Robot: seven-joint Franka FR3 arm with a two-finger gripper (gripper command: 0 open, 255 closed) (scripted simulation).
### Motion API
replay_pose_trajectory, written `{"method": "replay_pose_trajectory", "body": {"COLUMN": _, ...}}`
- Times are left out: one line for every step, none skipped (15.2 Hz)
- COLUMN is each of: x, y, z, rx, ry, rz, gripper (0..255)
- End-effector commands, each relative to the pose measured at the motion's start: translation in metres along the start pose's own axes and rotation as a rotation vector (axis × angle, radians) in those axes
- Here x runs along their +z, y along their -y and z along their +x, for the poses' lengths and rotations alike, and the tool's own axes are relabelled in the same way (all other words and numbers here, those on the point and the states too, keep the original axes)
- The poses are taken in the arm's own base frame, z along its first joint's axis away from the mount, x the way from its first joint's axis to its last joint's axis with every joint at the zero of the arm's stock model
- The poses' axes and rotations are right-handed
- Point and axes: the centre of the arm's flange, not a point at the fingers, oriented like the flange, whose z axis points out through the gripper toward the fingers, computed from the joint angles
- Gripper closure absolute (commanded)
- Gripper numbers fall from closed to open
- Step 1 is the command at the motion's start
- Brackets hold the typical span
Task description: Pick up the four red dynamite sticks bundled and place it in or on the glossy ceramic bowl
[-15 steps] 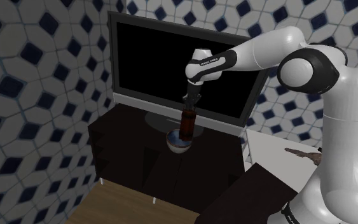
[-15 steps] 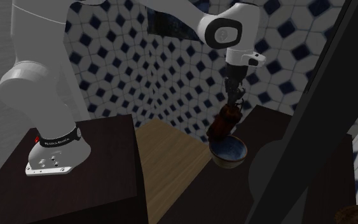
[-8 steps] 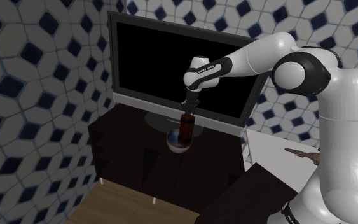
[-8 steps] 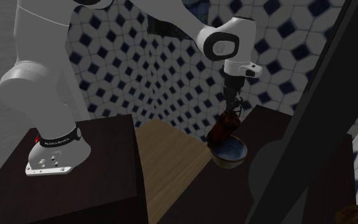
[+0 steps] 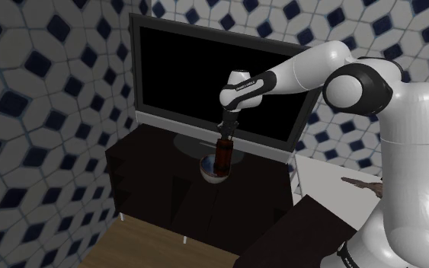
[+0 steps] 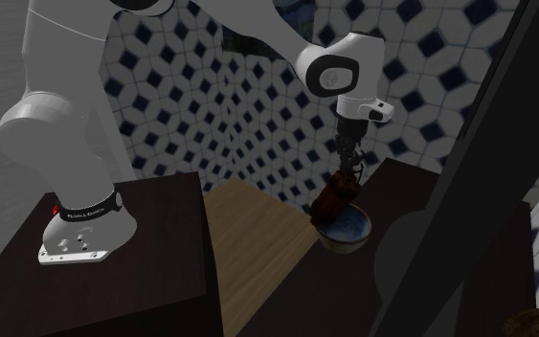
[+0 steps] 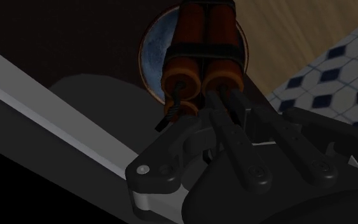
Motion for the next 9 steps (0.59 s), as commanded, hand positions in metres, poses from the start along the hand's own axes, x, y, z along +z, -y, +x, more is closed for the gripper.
{"method": "replay_pose_trajectory", "body": {"x": 0.000, "y": 0.000, "z": 0.000, "rx": 0.000, "ry": 0.000, "rz": 0.000, "gripper": 255}}
{"method": "replay_pose_trajectory", "body": {"x": 0.000, "y": 0.000, "z": 0.000, "rx": 0.000, "ry": 0.000, "rz": 0.000, "gripper": 0}}
{"method": "replay_pose_trajectory", "body": {"x": 0.000, "y": 0.000, "z": 0.000, "rx": 0.000, "ry": 0.000, "rz": 0.000, "gripper": 0}}
{"method": "replay_pose_trajectory", "body": {"x": 0.000, "y": 0.000, "z": 0.000, "rx": 0.000, "ry": 0.000, "rz": 0.000, "gripper": 0}}
{"method": "replay_pose_trajectory", "body": {"x": 0.000, "y": 0.000, "z": 0.000, "rx": 0.000, "ry": 0.000, "rz": 0.000, "gripper": 0}}
{"method": "replay_pose_trajectory", "body": {"x": 0.000, "y": 0.000, "z": 0.000, "rx": 0.000, "ry": 0.000, "rz": 0.000, "gripper": 0}}
{"method": "replay_pose_trajectory", "body": {"x": 0.000, "y": 0.000, "z": 0.000, "rx": 0.000, "ry": 0.000, "rz": 0.000, "gripper": 0}}
{"method": "replay_pose_trajectory", "body": {"x": -0.013, "y": 0.000, "z": 0.000, "rx": 0.000, "ry": 0.000, "rz": 0.000, "gripper": 0}}
{"method": "replay_pose_trajectory", "body": {"x": -0.026, "y": 0.000, "z": 0.000, "rx": 0.000, "ry": 0.000, "rz": 0.000, "gripper": 0}}
